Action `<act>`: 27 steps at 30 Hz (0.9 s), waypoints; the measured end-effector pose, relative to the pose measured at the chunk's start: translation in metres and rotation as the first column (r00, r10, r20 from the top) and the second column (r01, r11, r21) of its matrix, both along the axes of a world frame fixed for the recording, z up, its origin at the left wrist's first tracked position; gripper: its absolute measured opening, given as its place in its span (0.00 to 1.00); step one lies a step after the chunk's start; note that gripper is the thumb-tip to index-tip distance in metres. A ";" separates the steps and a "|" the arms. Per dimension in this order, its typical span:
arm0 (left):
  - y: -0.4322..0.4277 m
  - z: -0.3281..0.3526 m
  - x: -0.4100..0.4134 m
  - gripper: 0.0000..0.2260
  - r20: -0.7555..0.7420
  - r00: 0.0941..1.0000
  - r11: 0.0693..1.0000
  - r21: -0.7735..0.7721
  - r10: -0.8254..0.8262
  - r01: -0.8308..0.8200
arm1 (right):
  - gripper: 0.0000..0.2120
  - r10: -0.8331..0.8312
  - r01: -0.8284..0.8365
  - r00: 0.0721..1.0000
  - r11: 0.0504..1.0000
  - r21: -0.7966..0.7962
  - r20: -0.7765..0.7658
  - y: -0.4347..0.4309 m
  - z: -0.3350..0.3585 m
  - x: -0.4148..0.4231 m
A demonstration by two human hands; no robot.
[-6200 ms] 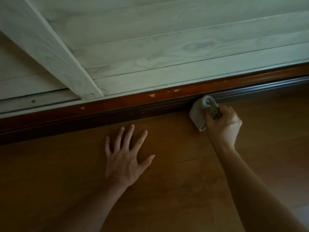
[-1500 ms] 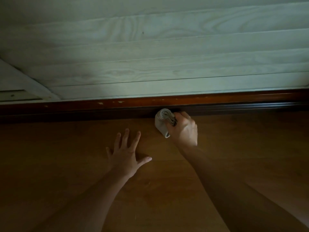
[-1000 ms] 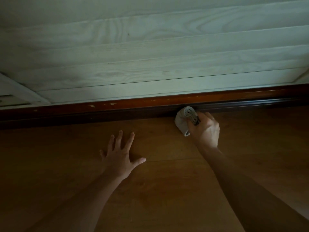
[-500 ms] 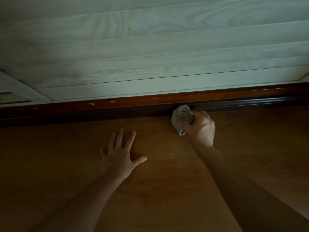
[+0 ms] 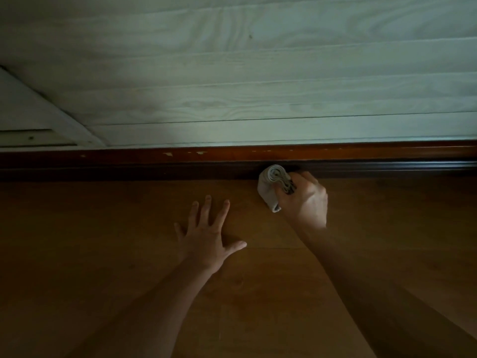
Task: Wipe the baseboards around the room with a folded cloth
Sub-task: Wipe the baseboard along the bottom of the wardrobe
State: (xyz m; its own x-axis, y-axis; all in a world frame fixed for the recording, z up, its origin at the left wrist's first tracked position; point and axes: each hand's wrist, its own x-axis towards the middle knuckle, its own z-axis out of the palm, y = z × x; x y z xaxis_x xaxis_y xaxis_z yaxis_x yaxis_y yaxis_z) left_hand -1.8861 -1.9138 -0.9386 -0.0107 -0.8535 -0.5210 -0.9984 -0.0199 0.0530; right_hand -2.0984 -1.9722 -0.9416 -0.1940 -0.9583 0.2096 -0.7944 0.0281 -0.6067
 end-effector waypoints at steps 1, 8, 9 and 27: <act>0.000 0.001 0.000 0.47 0.000 1.000 1.000 0.003 -0.003 0.003 | 0.08 -0.013 0.013 1.000 1.000 -0.003 -0.002 0.000 0.000 -0.003; -0.001 0.002 0.001 0.46 -0.010 1.000 1.000 0.010 0.010 -0.010 | 0.10 0.073 -0.074 0.996 0.997 0.015 0.045 -0.003 0.001 0.049; -0.001 0.001 0.001 0.45 -0.008 1.000 1.000 0.008 0.011 -0.011 | 0.11 0.091 -0.092 0.994 0.995 0.027 0.062 -0.004 0.002 0.060; 0.001 -0.003 0.004 0.47 -0.005 1.000 1.000 -0.003 0.011 -0.011 | 0.07 -0.138 0.138 0.990 0.990 0.011 0.002 0.007 0.001 -0.048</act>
State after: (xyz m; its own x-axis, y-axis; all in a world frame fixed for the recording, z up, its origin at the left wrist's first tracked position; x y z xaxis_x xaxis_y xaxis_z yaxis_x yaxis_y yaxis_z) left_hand -1.8822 -1.9131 -0.9417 -0.0041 -0.8551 -0.5185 -0.9978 -0.0304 0.0581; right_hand -2.1468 -1.9656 -0.9411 -0.3251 -0.9246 0.1987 -0.7806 0.1438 -0.6083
